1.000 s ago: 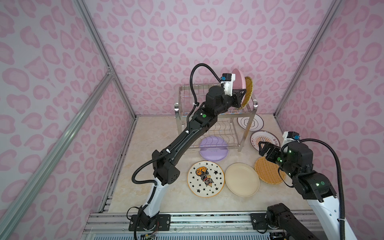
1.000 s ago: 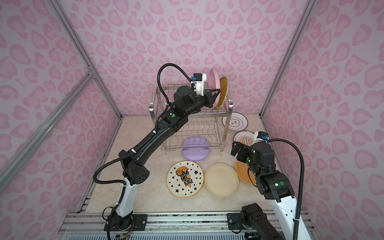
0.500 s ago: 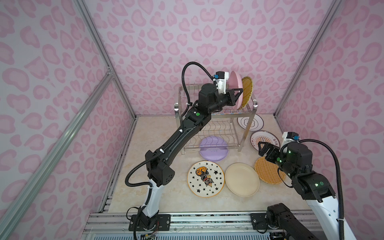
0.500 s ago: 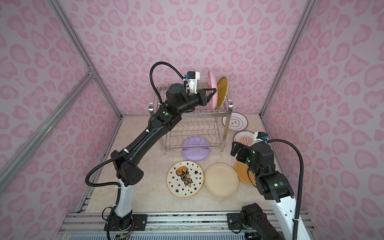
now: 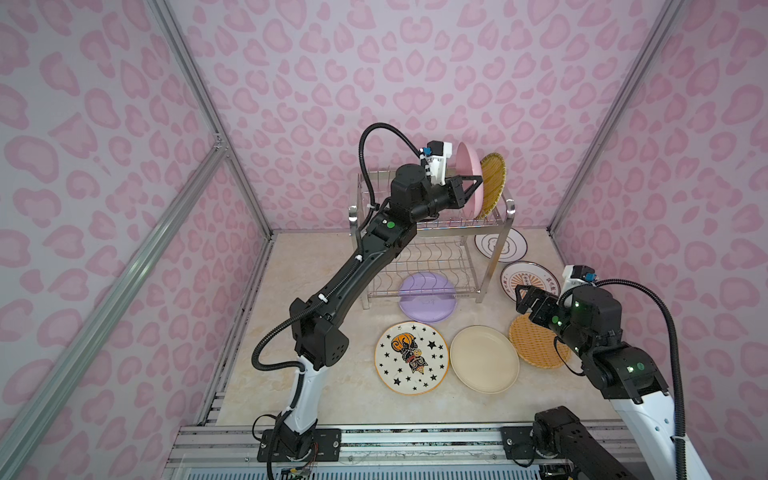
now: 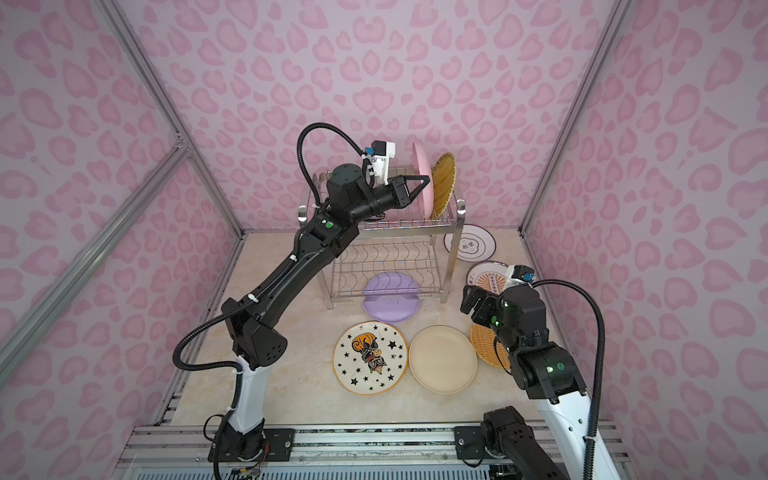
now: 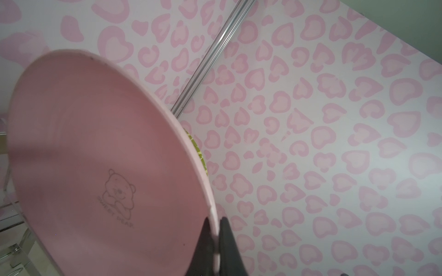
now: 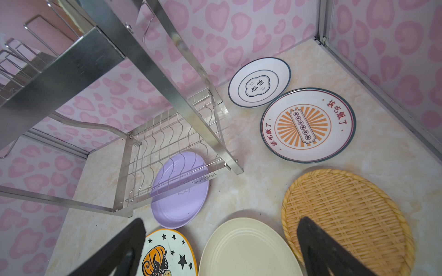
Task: Load the plates into the dish rack
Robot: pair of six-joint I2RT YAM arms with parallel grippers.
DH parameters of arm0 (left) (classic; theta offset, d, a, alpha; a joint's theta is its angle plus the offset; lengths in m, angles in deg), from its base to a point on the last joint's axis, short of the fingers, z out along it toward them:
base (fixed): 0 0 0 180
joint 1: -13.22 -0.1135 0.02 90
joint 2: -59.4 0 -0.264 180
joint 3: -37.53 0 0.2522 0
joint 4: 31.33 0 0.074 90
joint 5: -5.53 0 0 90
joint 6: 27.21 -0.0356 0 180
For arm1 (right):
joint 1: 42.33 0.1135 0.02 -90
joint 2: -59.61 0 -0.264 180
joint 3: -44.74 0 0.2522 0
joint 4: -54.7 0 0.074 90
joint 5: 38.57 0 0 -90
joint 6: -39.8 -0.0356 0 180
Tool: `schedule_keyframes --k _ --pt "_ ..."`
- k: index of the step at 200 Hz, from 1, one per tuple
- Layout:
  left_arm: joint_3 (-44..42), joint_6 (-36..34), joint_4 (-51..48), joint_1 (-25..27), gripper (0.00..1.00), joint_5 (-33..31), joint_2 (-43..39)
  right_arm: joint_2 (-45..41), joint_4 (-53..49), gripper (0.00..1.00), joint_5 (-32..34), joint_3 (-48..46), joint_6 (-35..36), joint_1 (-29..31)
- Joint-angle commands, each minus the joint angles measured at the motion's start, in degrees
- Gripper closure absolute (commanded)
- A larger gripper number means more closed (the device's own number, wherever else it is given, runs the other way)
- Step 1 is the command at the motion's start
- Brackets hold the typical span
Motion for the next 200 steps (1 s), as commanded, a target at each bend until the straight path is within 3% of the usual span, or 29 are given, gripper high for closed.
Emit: schedule_keyframes --k 1,69,143,200 --pt "1.1 -0.5 -0.9 -0.9 0.96 5.8 0.8 -0.2 1.2 0.01 -0.5 -0.3 -0.4 0.0" --pt "5.9 -2.4 -1.2 -2.4 0.96 19.0 2.5 0.5 1.9 0.01 -1.8 -1.0 -1.3 0.0" --pt "4.6 -2.2 -7.0 -4.5 0.96 12.4 2.0 1.5 2.4 0.01 -2.8 -1.2 -2.0 0.0" --pt "8.4 -0.8 -9.5 -6.8 0.96 14.9 4.5 1.5 2.4 0.01 -2.9 -1.5 -1.9 0.0"
